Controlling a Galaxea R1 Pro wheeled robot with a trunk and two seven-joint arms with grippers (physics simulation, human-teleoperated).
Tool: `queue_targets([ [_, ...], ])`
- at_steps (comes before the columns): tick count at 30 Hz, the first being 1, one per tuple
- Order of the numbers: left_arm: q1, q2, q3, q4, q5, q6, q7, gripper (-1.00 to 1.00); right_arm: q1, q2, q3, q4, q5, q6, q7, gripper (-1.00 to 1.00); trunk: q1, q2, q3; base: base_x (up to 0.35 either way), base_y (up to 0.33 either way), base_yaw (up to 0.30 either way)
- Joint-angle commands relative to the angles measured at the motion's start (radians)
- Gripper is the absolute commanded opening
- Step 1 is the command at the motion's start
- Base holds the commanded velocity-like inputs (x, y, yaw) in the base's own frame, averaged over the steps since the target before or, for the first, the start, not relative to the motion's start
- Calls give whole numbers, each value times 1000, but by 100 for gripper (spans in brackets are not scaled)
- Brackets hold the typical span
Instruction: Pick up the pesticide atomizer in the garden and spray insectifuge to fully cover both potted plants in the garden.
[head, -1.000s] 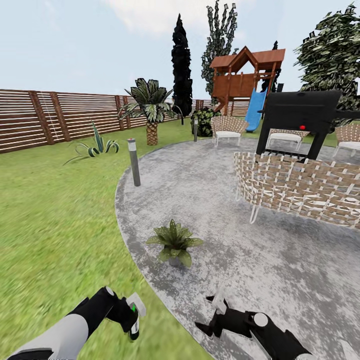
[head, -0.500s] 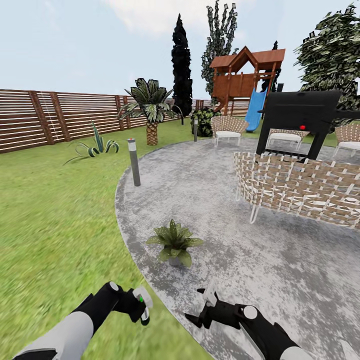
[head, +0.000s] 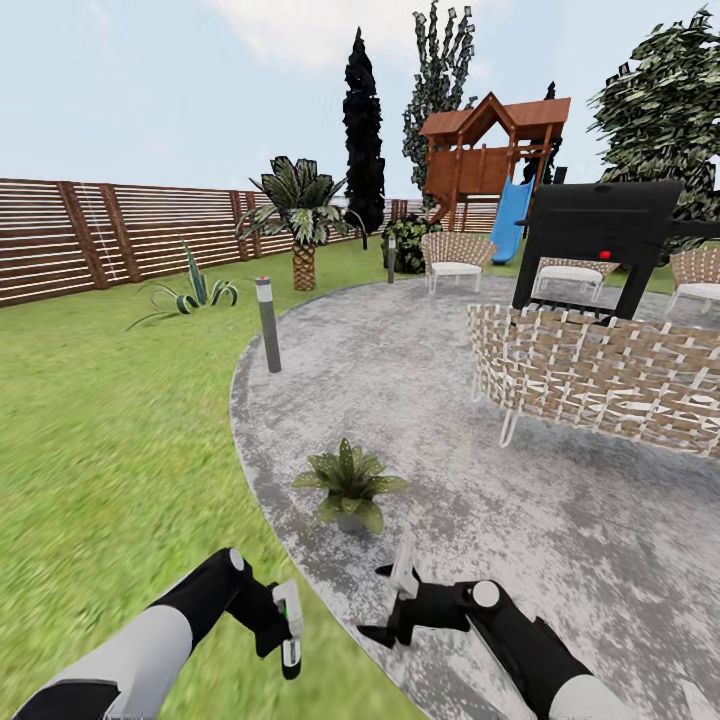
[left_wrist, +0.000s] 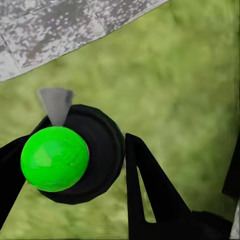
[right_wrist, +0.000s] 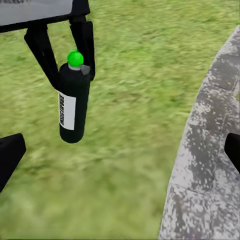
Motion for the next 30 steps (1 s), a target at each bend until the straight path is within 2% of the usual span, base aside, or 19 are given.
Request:
queue_targets([
  [1, -9, 0, -7, -5, 0, 10, -31, -100, -3, -1, 1, -8, 11, -1, 5, 100, 0, 0, -1, 0, 0, 0],
  [4, -26, -2, -12, -18, -1, 9, -66, -100, -10, 0, 2, -14, 11, 5, 11, 100, 0, 0, -1, 0, 0, 0],
  [5, -29, -6, -13, -20, -1, 9, -70, -100, -12, 0, 2, -15, 11, 6, 12, -100, 0, 0, -1, 0, 0, 0],
  [8, -34, -21, -14, -24, -1, 6, -73, -100, -19, 0, 2, -16, 10, 7, 21, -100, 0, 0, -1, 0, 0, 0],
  [9, -36, -40, -14, -26, 2, 4, -73, -100, -29, 0, 2, -17, 11, 8, 70, -100, 0, 0, -1, 0, 0, 0],
  [10, -39, -54, -13, -44, 6, 4, -73, -100, -40, 0, 2, -17, 11, 8, 90, -100, 0, 0, -1, 0, 0, 0],
  [12, -40, -71, -12, -59, 9, 3, -74, -100, -47, 0, 1, -17, 11, 16, 98, -100, 0, 0, -1, 0, 0, 0],
  [17, -40, -87, -9, -62, 19, -47, -74, -100, -55, 0, 1, -19, 10, 26, 100, -100, 0, 0, -1, 0, 0, 0],
  [20, -40, -88, -8, -61, 62, -64, -76, -100, -57, 0, 1, -19, 11, 27, 100, -100, 0, 0, -1, 0, 0, 0],
  [24, -40, -88, -10, -61, 89, -66, -95, -100, -56, -1, -1, -19, 11, 27, 100, -100, 0, 0, -1, 0, 0, 0],
  [25, -42, -93, -11, -62, 108, -69, -113, -100, -57, -2, -3, -19, 12, 27, 100, -100, 0, 0, -1, 0, 0, 0],
  [28, -42, -97, -10, -63, 115, -70, -116, -100, -57, -6, -3, -19, 13, 27, 100, -100, 0, 0, -1, 0, 0, 0],
  [30, -42, -112, -8, -61, 128, -87, -117, -100, -57, -10, -4, -19, 13, 27, 100, -100, 0, 0, -1, 0, 0, 0],
])
